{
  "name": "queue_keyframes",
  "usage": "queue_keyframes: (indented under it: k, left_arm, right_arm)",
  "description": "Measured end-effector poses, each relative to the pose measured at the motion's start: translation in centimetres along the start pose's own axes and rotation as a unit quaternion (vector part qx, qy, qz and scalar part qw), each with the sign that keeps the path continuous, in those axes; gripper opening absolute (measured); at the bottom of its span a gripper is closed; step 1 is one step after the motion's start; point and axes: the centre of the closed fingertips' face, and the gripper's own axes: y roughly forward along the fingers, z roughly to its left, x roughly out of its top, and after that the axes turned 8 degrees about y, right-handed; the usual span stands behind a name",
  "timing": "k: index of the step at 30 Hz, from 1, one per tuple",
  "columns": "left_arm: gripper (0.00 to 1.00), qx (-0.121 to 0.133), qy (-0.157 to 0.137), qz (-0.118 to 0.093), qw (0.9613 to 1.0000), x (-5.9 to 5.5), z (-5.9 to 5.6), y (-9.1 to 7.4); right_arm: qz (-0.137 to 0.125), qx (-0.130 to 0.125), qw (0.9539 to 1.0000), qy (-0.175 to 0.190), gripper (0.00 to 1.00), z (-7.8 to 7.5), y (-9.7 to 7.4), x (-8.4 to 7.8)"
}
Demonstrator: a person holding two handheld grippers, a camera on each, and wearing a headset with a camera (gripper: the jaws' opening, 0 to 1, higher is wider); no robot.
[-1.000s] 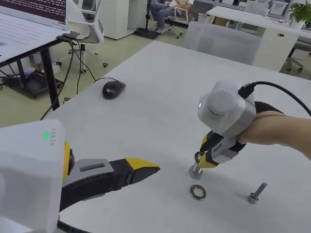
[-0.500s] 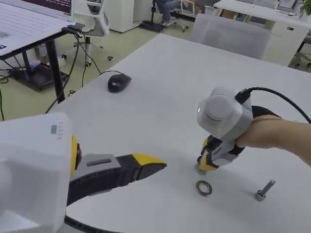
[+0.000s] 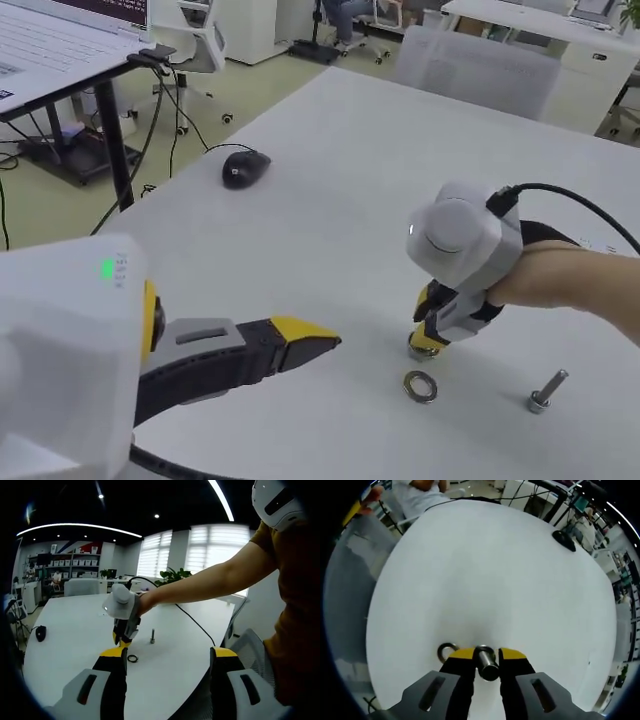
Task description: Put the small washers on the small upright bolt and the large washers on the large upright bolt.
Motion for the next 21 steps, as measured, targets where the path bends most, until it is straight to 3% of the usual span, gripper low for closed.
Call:
queue_keyframes:
  k: [16, 21]
  left_arm:
    - [0.67, -0.006, 0.012, 0.001, 0.9999, 0.5, -0.6, -0.1]
    - [0.67, -0.006, 0.015, 0.001, 0.9999, 0.6, -0.8, -0.2]
  right_arm:
    - [-0.026, -0.025, 0.9988, 0.033, 0.2, 0.5, -4.1, -1.7]
    - [-0.029, -0.017, 0.9979, 0.056, 0.21, 1.7, -4.5, -2.6]
